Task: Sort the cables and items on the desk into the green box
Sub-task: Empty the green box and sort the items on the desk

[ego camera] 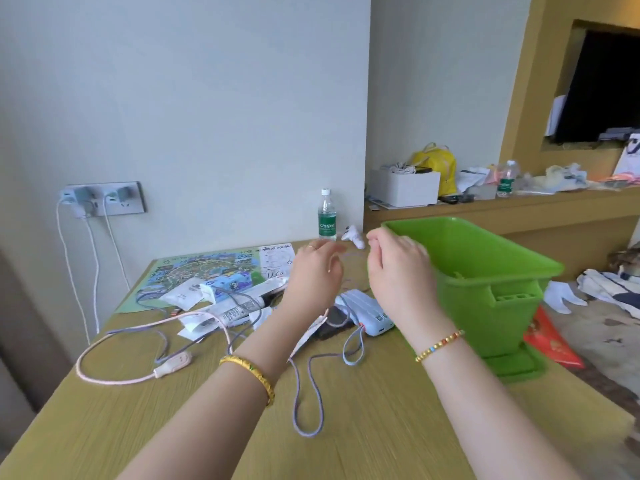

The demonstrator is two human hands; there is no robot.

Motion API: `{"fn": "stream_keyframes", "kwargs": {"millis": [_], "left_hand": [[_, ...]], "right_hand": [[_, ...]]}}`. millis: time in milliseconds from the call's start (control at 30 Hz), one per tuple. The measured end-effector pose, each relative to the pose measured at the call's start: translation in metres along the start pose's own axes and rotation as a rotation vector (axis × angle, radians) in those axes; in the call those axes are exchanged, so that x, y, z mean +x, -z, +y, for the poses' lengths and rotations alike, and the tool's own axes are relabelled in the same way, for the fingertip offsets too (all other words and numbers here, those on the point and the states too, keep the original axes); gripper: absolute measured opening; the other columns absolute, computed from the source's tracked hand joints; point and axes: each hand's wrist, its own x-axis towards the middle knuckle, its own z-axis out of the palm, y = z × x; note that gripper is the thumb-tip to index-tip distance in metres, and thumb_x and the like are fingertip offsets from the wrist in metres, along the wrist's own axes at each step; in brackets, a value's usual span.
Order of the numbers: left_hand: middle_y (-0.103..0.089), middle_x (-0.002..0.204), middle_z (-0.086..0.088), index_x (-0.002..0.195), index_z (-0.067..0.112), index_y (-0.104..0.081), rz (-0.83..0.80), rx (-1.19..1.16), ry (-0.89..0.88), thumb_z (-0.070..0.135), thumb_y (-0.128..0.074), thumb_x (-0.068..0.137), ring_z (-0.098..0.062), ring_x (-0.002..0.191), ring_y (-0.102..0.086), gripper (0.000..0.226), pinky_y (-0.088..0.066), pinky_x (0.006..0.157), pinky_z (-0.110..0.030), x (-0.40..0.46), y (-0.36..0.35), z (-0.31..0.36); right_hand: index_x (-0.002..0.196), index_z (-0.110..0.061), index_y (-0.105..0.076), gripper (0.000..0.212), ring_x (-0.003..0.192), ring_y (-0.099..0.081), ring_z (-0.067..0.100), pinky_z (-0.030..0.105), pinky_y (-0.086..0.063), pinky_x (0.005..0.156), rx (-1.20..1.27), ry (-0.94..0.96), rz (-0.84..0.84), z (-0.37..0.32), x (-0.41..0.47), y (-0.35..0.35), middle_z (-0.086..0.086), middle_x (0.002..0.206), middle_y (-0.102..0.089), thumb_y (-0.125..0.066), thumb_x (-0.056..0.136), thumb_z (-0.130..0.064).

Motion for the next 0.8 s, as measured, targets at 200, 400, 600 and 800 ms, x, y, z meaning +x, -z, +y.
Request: {"fn": "stream_keyframes", "kwargs": {"millis": [200, 400, 600, 800], "left_hand": [[-0.057, 0.127, -0.01, 0.118, 0.01, -0.061, 0.0, 0.095, 0.31, 0.007, -0.045, 0.092, -0.029, 0.115, -0.053, 0.03, -0.039, 0.098, -0.034, -0.042, 0.042, -0.099], [-0.058, 0.126, -0.007, 0.119, 0.016, -0.06, -0.112, 0.11, 0.416, 0.023, -0.046, 0.096, -0.025, 0.107, -0.057, 0.028, -0.041, 0.084, -0.027, -0.056, 0.042, -0.147], [-0.054, 0.134, -0.007, 0.13, 0.016, -0.051, -0.174, 0.229, 0.482, 0.009, -0.035, 0.095, -0.023, 0.122, -0.05, 0.039, -0.038, 0.093, -0.028, -0.053, 0.037, -0.181], [-0.057, 0.127, -0.004, 0.122, 0.015, -0.055, -0.211, 0.429, 0.449, 0.003, -0.038, 0.089, -0.026, 0.114, -0.053, 0.038, -0.045, 0.086, -0.034, -0.044, 0.034, -0.197]], "right_hand": [[0.102, -0.009, -0.062, 0.023, 0.085, -0.058, 0.028, 0.034, -0.037, 0.075, 0.234, -0.054, -0.253, -0.053, -0.042, -0.093, 0.009, 0.088, -0.067, -0.041, 0.092, -0.007], [0.108, -0.011, -0.057, 0.027, 0.098, -0.053, 0.027, 0.037, -0.039, 0.088, 0.168, -0.108, -0.518, -0.059, -0.057, -0.149, 0.005, 0.109, -0.062, -0.037, 0.091, -0.006], [0.119, -0.011, -0.052, 0.03, 0.112, -0.051, 0.025, 0.037, -0.039, 0.091, 0.064, -0.053, -0.675, -0.045, -0.04, -0.174, 0.003, 0.12, -0.058, -0.034, 0.095, -0.012], [0.097, -0.019, -0.053, 0.026, 0.106, -0.053, 0.023, 0.05, -0.022, 0.109, 0.016, -0.112, -0.794, -0.038, -0.028, -0.196, 0.001, 0.097, -0.062, -0.027, 0.097, -0.018]]}}
